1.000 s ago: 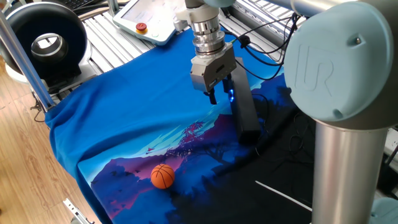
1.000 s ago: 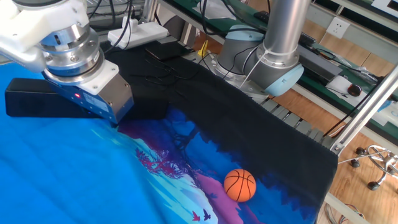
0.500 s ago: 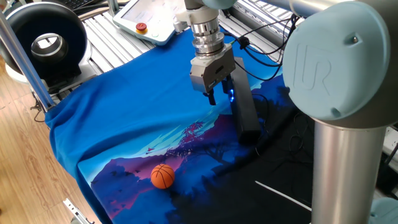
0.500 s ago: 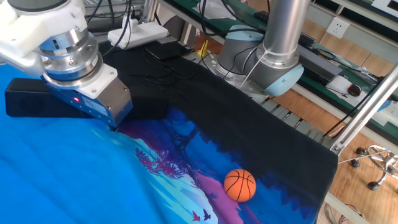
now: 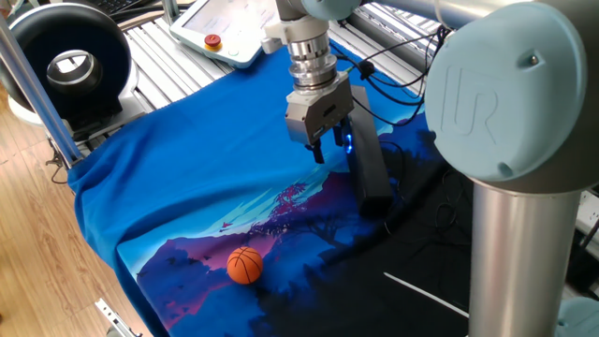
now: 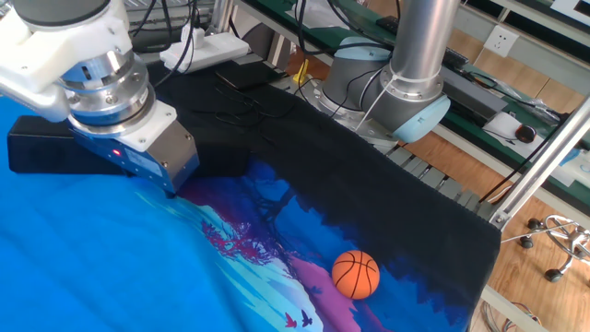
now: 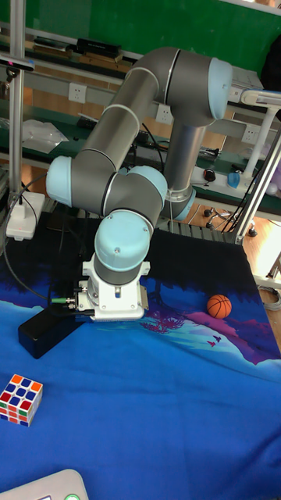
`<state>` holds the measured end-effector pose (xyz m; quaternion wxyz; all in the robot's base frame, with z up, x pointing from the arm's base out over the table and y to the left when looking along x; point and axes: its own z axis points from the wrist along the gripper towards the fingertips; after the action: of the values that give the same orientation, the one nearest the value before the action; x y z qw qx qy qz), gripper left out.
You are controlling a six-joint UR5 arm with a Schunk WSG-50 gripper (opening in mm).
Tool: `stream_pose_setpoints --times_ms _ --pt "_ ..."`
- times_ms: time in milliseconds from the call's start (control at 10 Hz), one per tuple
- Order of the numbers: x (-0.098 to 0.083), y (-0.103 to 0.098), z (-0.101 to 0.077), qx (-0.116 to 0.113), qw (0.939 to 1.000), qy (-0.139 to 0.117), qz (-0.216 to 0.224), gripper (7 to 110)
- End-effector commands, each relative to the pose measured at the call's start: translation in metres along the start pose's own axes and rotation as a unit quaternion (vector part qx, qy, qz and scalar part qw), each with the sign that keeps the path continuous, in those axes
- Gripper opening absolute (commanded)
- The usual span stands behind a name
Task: Turn the knob to decrease the volume of the speaker
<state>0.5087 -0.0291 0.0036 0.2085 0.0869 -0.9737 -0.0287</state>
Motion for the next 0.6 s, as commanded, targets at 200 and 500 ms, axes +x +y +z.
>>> stream_pose_setpoints --times_ms 200,500 --pt "0.007 0.011 0.004 -0.020 0.9997 0.015 0.003 66" --pt "0.001 0.011 -0.011 -0.010 0.9998 0.017 0.002 66"
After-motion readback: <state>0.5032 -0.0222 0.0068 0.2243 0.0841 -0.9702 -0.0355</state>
